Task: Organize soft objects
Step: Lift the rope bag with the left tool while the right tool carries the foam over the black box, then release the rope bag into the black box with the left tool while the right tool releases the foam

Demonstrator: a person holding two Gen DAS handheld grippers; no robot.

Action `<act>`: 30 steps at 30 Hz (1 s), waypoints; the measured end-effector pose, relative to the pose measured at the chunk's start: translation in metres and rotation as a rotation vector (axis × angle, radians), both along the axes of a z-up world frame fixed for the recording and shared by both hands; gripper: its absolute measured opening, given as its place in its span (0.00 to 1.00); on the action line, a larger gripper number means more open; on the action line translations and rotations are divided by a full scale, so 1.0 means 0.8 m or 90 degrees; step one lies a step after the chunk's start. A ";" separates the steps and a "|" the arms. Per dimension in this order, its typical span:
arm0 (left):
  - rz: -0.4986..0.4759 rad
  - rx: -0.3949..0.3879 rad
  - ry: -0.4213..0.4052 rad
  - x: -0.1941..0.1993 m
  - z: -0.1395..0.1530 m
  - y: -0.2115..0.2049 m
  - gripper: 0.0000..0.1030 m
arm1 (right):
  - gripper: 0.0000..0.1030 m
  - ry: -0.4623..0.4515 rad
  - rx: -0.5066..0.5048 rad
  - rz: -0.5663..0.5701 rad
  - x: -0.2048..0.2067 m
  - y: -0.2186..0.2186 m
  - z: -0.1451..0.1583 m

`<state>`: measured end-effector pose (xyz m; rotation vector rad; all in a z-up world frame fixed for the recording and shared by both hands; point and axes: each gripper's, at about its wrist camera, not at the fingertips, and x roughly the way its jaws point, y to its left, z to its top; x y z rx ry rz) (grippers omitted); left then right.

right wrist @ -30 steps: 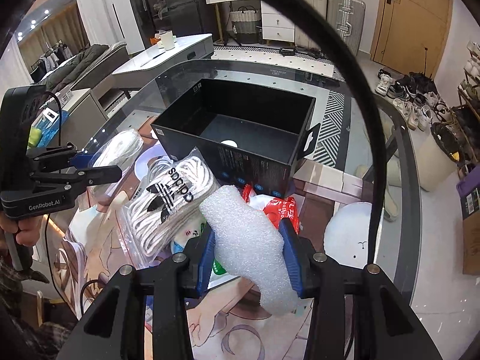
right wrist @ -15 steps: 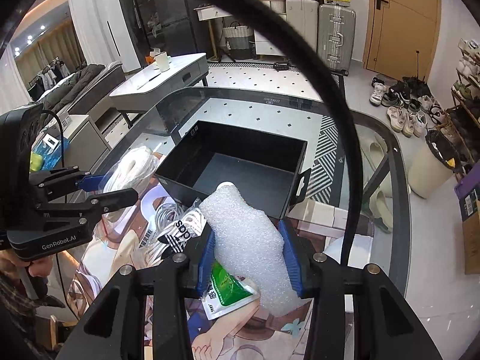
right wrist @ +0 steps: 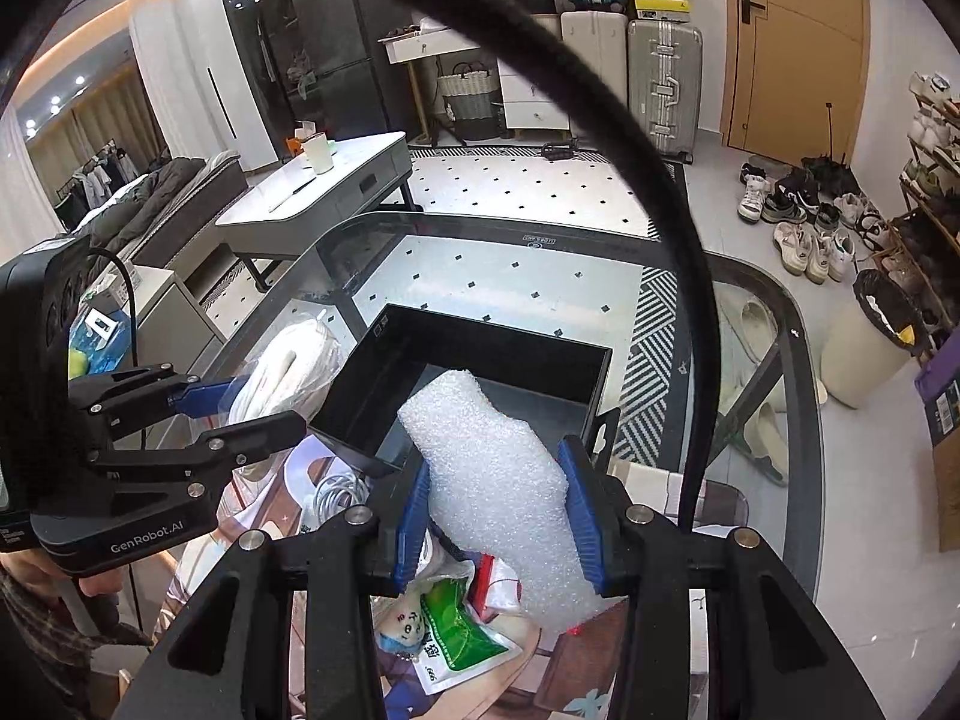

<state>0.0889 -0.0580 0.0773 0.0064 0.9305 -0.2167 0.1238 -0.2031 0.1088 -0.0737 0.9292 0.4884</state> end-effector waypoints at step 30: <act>-0.017 0.005 0.053 0.095 -0.035 -0.009 0.34 | 0.40 0.065 0.008 0.019 0.076 0.047 -0.040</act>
